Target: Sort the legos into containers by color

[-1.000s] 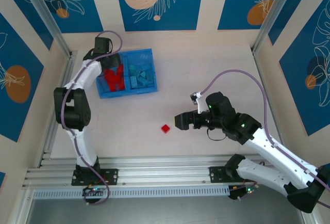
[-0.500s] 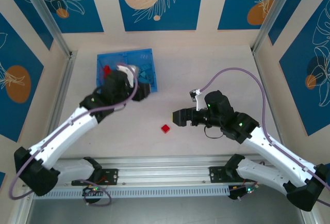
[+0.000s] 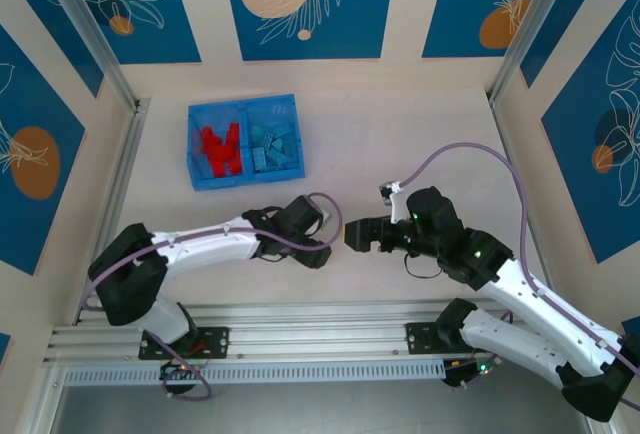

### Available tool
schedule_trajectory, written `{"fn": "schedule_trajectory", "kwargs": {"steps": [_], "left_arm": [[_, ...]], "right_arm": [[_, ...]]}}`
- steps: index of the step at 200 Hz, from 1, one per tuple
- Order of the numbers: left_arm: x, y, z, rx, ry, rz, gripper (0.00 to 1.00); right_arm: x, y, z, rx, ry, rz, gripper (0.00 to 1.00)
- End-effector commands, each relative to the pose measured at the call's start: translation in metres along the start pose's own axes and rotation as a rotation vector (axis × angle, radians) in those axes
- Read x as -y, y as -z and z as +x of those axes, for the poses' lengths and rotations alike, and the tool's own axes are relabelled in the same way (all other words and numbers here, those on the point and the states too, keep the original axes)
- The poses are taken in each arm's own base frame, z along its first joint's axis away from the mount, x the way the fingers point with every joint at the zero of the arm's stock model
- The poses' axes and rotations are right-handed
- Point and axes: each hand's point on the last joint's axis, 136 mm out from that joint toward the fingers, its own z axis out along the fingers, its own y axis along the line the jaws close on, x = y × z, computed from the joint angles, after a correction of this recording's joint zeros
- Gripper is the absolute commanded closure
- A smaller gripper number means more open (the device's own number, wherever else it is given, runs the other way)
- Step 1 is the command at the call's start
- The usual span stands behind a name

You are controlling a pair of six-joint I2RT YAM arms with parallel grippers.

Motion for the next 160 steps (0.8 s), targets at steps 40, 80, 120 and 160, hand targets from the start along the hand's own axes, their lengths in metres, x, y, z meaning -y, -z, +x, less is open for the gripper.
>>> {"fn": "schedule_trajectory", "kwargs": {"steps": [40,80,120,160], "left_arm": [[0.017,-0.037,-0.011,-0.077,-0.142,0.045,0.38],[0.012,-0.059,0.001,-0.126,-0.120,0.031,0.50],[0.007,-0.056,0.005,-0.096,-0.099,0.014,0.64],[-0.004,-0.024,-0.014,0.032,-0.034,0.009,0.71]], "right_arm": [[0.010,0.000,0.004,-0.001,-0.025,0.034,0.05],[0.012,0.000,0.008,-0.017,-0.022,0.041,0.04],[0.012,0.000,0.013,-0.042,-0.021,0.039,0.05],[0.007,0.001,0.010,-0.034,-0.016,0.019,0.05]]}}
